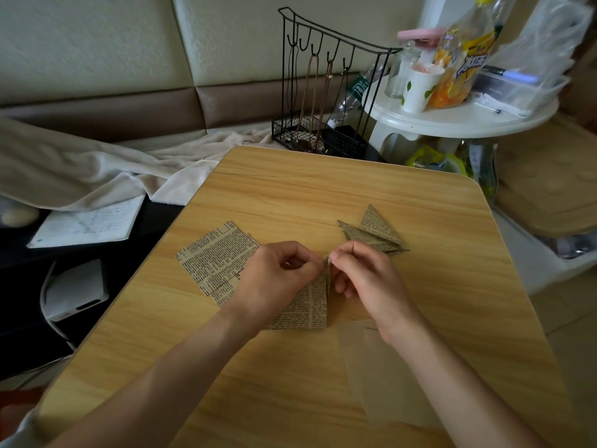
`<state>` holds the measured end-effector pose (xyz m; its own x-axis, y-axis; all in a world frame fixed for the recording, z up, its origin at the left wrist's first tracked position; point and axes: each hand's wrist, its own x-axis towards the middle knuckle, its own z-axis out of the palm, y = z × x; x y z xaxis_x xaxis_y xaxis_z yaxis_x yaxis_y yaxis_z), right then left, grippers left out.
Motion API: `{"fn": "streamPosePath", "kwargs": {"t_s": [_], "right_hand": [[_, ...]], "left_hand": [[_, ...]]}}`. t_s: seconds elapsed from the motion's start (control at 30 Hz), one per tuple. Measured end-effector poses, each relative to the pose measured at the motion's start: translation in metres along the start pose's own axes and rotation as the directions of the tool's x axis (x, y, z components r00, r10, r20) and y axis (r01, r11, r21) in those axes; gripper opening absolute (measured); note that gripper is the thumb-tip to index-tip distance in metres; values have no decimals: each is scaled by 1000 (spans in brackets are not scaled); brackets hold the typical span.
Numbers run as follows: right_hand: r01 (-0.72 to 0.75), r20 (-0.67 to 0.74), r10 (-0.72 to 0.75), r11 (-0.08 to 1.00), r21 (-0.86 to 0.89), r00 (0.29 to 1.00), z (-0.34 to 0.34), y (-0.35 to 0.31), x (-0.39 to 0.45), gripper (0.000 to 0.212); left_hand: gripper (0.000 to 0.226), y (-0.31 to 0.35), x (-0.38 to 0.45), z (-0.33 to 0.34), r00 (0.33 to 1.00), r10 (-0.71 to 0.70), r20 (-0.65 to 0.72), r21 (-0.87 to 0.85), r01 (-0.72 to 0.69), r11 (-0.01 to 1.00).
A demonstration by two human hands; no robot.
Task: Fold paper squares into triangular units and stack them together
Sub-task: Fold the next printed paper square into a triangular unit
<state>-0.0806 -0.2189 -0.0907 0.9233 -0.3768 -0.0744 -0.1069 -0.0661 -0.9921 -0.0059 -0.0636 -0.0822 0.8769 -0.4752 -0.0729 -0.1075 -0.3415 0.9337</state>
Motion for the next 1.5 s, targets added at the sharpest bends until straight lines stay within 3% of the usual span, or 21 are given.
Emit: {"fn": "streamPosePath", "kwargs": {"t_s": [0.3,0.73,1.03,1.33,1.5], "right_hand": [[47,-66,-51,997,-65,996,3,7,3,13],[287,-115,-331,912,-292,937,9,13,-2,14],[286,-88,-303,943,-171,949,10,11,-2,12],[366,-43,-392,888,-280,919,7,12,-3,14],[373,-24,-392,891,-258,920,7,14,-1,14]], "left_hand": [[7,1,-1,1,1000,-11,22,-4,12,1000],[6,-4,0,3,994,-85,73,-135,94,986],[7,0,-2,3,996,-89,-24,-101,86,991],[12,2,-1,4,992,-127,23,-208,129,970],[13,2,-1,4,991,-130,18,-215,131,968]]}}
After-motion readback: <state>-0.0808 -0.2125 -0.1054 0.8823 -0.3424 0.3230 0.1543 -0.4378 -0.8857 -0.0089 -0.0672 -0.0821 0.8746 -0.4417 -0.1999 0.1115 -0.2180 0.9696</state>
